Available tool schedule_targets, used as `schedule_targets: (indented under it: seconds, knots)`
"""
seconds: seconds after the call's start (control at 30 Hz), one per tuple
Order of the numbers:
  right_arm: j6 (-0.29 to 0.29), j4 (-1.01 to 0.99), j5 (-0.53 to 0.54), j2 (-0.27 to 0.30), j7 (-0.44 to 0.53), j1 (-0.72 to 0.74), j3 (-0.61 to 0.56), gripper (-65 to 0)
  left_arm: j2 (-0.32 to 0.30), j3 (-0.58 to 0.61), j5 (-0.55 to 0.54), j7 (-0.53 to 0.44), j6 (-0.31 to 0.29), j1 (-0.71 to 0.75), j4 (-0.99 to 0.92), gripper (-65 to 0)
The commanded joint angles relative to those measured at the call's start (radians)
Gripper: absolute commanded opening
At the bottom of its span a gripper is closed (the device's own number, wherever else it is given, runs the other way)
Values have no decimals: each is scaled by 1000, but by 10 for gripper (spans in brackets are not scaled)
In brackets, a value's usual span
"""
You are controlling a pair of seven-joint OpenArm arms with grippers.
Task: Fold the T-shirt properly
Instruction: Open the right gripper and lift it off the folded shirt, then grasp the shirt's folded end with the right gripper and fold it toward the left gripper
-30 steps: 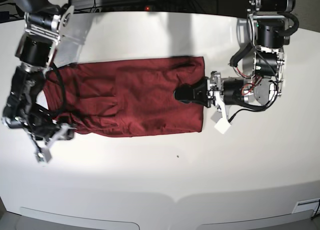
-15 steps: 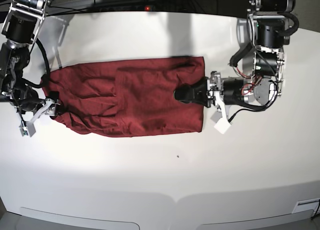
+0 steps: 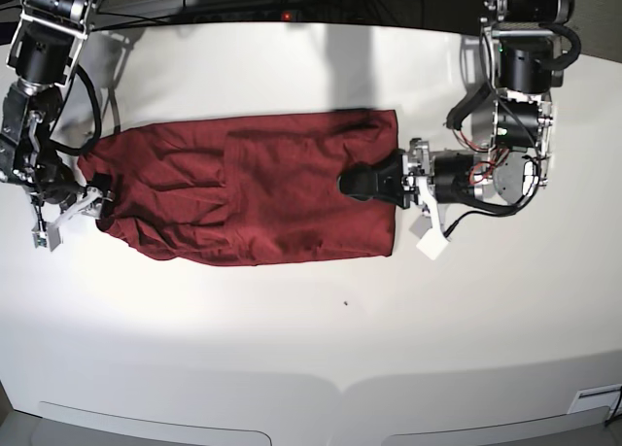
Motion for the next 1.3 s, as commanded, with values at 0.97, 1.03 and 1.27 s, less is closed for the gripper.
schedule_targets:
  seconds: [0.97, 1.03, 1.27]
  knots:
    - [105, 8, 510, -130, -409, 137, 1, -650, -1, -1, -28, -2, -7, -25, 16, -332]
    - [105, 9, 537, -168, -467, 177, 1, -650, -2, -1, -2, -2, -7, -25, 16, -332]
    - [105, 13, 629, -278, -578, 253, -15, -650, -4, -1, 76, -2, -7, -26, 16, -332]
